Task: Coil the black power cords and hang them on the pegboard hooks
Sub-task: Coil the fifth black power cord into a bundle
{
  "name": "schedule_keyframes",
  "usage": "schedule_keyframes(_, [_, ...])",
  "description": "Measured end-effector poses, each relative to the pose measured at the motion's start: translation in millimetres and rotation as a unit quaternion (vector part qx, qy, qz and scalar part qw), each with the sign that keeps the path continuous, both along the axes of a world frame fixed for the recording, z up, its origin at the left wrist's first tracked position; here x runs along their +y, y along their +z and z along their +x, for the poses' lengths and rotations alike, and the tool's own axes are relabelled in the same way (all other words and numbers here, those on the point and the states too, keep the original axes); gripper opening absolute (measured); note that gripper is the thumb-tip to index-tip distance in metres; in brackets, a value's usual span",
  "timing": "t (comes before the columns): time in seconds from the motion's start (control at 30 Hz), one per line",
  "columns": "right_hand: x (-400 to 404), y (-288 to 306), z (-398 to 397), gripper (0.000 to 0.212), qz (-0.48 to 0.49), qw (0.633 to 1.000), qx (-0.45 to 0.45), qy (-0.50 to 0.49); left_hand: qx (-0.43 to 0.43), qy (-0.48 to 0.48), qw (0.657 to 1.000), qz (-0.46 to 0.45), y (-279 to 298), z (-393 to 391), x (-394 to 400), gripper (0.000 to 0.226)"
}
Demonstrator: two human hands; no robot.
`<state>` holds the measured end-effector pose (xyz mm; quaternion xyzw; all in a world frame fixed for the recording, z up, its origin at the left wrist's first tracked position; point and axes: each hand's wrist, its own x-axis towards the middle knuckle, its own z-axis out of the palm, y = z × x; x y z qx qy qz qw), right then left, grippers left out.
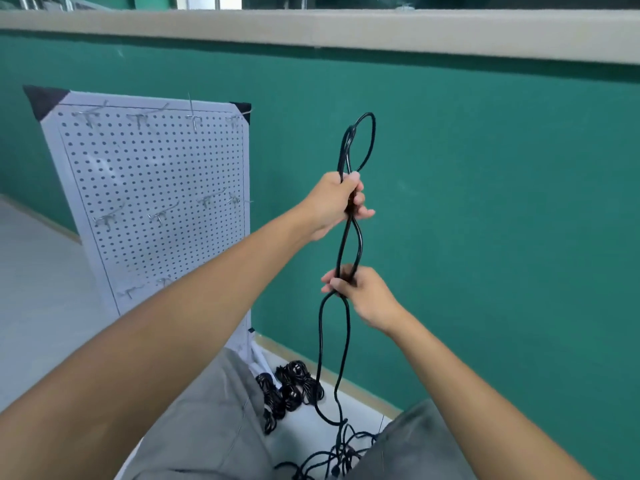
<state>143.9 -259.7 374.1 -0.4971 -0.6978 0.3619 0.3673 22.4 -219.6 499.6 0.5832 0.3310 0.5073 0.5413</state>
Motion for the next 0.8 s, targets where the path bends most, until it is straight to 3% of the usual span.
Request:
schedule_keyframes(0.07, [0,3,2,0.027,0.002,0.999,0.036,-0.016,0.049,0.034,0.998,0.008,-6,-5,3,0.029])
schedule_keyframes(0.2, [2,28,14,0.026,0.037,0.990,0.130,-0.050,0.147,0.042,0.988,-0.003,-40,-19,1,0.050])
schedule_keyframes(0.37, [19,62,27,0.019,0.048,0.984,0.163,-0.055,0.252,-0.014,0.967,-0.025,-129,-27,-25,0.035])
schedule_keyframes(0.47, [31,69,26,0.019,0.035,0.980,0.190,-0.056,0.265,-0.035,0.963,-0.024,-171,-25,-36,0.026])
schedule_keyframes(0.6, [42,69,34,0.016,0.008,0.968,0.244,-0.065,0.254,0.035,0.966,-0.011,-197,-24,-34,0.016])
schedule_keyframes(0.8, [52,59,50,0.012,-0.031,0.940,0.327,-0.096,0.170,0.039,0.985,0.000,-165,-23,-30,0.019])
